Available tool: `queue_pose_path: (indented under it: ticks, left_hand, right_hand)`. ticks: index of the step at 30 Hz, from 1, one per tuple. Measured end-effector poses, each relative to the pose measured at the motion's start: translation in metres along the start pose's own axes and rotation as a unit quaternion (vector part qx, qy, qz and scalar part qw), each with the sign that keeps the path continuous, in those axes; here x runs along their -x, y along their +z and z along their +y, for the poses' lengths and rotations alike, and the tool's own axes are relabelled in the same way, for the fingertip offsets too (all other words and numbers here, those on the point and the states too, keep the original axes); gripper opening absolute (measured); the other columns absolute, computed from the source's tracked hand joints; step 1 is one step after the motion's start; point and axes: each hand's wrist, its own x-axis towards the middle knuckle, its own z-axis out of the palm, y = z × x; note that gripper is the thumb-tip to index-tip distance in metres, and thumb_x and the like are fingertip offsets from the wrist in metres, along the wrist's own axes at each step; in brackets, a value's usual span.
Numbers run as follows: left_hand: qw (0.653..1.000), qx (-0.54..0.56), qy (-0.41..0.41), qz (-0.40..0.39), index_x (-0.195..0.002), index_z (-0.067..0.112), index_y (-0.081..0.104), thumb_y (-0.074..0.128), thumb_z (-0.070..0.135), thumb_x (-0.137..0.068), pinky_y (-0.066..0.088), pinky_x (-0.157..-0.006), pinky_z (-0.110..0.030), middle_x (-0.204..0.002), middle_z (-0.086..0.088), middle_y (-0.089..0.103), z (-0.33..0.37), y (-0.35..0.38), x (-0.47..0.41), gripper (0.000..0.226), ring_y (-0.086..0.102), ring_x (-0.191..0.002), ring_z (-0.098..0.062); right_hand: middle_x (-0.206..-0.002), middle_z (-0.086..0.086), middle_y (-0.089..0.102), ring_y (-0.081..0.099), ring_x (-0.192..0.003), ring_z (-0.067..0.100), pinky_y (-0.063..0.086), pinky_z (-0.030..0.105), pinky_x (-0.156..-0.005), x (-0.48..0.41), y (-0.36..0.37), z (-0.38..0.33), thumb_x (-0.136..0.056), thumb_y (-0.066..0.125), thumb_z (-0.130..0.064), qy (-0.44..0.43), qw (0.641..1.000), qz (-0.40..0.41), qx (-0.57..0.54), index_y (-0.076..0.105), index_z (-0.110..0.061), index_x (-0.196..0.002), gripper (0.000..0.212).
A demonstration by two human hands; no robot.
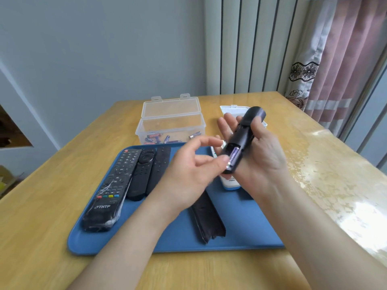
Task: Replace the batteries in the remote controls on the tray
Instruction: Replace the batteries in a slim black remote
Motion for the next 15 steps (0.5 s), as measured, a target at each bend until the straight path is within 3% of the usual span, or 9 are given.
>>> queue_pose_path:
  ticks: [3, 5, 8, 11, 13, 15]
  left_hand:
    - [0.981, 0.066, -0.006, 0.185, -0.090, 0.019, 0.061, 0.055, 0.005, -0.092, 0.022, -0.035, -0.015, -0.062, -0.001, 0.062, -0.001, -0.017, -0.010, 0.015, 0.032, -0.043, -0.008]
    - [0.956, 0.105, 0.024, 0.274, -0.085, 0.020, 0.061, 0.059, 0.012, -0.093, 0.021, -0.036, -0.015, -0.061, 0.007, 0.057, -0.003, -0.034, -0.015, 0.011, 0.031, -0.047, -0.009]
    - [0.924, 0.110, 0.064, 0.361, -0.086, 0.018, 0.060, 0.066, 0.018, -0.090, 0.027, -0.040, -0.017, -0.056, 0.011, 0.053, -0.006, -0.051, -0.016, 0.008, 0.035, -0.048, -0.008]
    - [0.913, 0.095, 0.097, 0.384, -0.079, 0.018, 0.061, 0.067, 0.020, -0.089, 0.027, -0.044, -0.021, -0.051, 0.012, 0.051, -0.007, -0.053, -0.017, 0.012, 0.033, -0.046, -0.008]
    - [0.915, 0.095, 0.118, 0.374, -0.080, 0.017, 0.061, 0.067, 0.019, -0.090, 0.031, -0.046, -0.018, -0.052, 0.013, 0.056, -0.007, -0.052, -0.017, 0.012, 0.038, -0.045, -0.004]
    - [0.923, 0.091, 0.137, 0.348, -0.081, 0.016, 0.062, 0.067, 0.018, -0.089, 0.037, -0.050, -0.015, -0.056, 0.011, 0.062, -0.005, -0.048, -0.015, 0.010, 0.046, -0.046, -0.002]
  right_hand:
    - [-0.110, 0.007, 0.072, 0.067, -0.109, 0.019, 0.052, 0.043, -0.090, 0.000, 0.000, -0.006, -0.097, 0.053, -0.012, -0.006, 0.997, -0.030, 0.077, 0.058, -0.013, -0.098, 0.006]
    - [-0.109, 0.010, 0.074, 0.069, -0.097, 0.025, 0.058, 0.037, -0.076, 0.001, -0.001, -0.010, -0.087, 0.061, 0.003, -0.001, 0.976, -0.076, 0.206, 0.057, -0.014, -0.084, 0.018]
    - [-0.112, 0.006, 0.074, 0.073, -0.082, 0.027, 0.057, 0.025, -0.055, 0.002, -0.006, -0.011, -0.078, 0.067, 0.006, 0.059, 0.917, -0.150, 0.366, 0.058, -0.009, -0.078, 0.018]
    - [-0.114, -0.002, 0.073, 0.074, -0.080, 0.033, 0.057, 0.028, -0.054, 0.008, -0.004, -0.012, -0.080, 0.068, 0.004, 0.082, 0.882, -0.195, 0.421, 0.056, -0.012, -0.107, 0.034]
    - [-0.115, -0.004, 0.073, 0.074, -0.086, 0.036, 0.059, 0.037, -0.063, 0.011, -0.004, -0.011, -0.085, 0.069, -0.004, 0.094, 0.849, -0.231, 0.466, 0.045, -0.031, -0.132, 0.060]
    - [-0.114, 0.001, 0.072, 0.074, -0.086, 0.036, 0.060, 0.049, -0.078, 0.014, -0.003, 0.000, -0.090, 0.067, -0.019, 0.107, 0.809, -0.247, 0.522, 0.037, -0.041, -0.139, 0.062]
